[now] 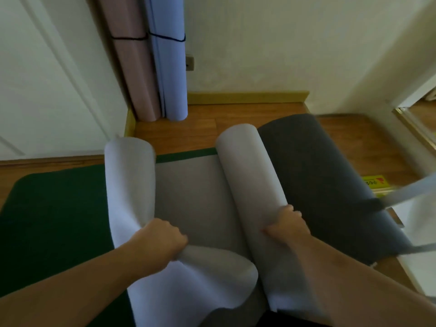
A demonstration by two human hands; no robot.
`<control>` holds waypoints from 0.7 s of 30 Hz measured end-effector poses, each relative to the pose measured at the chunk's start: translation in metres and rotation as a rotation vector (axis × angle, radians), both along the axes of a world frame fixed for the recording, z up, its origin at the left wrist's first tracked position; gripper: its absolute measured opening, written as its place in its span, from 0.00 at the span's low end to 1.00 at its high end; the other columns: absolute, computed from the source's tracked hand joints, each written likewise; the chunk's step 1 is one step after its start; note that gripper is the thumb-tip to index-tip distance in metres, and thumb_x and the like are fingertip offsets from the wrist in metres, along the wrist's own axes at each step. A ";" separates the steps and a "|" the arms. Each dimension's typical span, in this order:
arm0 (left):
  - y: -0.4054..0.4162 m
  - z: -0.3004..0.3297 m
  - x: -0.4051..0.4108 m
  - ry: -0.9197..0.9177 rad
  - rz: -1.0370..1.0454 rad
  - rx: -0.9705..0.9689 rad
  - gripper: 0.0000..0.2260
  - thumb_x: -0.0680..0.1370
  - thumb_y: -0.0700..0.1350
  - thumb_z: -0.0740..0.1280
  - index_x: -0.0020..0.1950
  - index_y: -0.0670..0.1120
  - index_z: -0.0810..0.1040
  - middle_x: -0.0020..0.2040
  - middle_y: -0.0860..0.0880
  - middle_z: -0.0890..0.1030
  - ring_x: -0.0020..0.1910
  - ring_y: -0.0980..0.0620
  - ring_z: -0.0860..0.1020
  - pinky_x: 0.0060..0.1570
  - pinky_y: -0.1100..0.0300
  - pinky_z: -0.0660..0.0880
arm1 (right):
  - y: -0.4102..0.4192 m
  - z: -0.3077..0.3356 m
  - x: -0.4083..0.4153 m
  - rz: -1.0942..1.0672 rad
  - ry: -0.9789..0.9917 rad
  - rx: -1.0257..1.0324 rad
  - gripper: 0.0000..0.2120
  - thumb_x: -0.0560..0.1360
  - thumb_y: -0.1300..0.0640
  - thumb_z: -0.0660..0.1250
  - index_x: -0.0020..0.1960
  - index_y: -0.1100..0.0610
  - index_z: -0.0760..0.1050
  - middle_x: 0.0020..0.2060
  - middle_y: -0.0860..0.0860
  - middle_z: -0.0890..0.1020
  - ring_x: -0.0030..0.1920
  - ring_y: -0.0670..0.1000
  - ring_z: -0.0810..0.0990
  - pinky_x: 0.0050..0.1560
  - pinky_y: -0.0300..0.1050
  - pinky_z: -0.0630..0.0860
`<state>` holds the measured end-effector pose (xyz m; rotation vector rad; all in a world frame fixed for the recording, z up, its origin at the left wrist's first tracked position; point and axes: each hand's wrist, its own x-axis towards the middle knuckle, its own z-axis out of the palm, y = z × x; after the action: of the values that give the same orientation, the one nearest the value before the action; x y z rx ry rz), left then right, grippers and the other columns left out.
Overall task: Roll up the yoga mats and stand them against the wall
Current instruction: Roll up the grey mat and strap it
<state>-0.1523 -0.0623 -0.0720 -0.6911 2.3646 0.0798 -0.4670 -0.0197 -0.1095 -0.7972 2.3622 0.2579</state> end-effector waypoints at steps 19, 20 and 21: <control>0.096 0.229 0.033 0.284 0.092 -0.254 0.13 0.81 0.37 0.62 0.66 0.43 0.71 0.61 0.39 0.81 0.58 0.36 0.81 0.47 0.47 0.72 | -0.059 0.305 0.185 1.131 0.257 -0.714 0.48 0.71 0.43 0.81 0.82 0.50 0.58 0.75 0.53 0.69 0.75 0.61 0.68 0.71 0.60 0.73; 0.100 0.236 0.034 0.292 0.102 -0.266 0.13 0.82 0.37 0.63 0.66 0.42 0.71 0.62 0.39 0.80 0.58 0.36 0.81 0.47 0.47 0.72 | -0.052 0.317 0.193 1.145 0.222 -0.746 0.52 0.72 0.39 0.79 0.84 0.52 0.53 0.80 0.52 0.63 0.79 0.59 0.61 0.77 0.59 0.67; 0.103 0.241 0.036 0.298 0.121 -0.279 0.13 0.82 0.38 0.63 0.67 0.42 0.71 0.62 0.39 0.80 0.58 0.36 0.81 0.47 0.47 0.72 | -0.040 0.329 0.200 1.131 0.124 -0.776 0.51 0.75 0.37 0.76 0.86 0.52 0.50 0.82 0.50 0.58 0.82 0.56 0.56 0.80 0.56 0.63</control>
<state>-0.1162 0.0411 0.1688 -1.0161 2.6451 -0.1040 -0.2670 -0.0598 0.2192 -2.4859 1.8074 -0.2007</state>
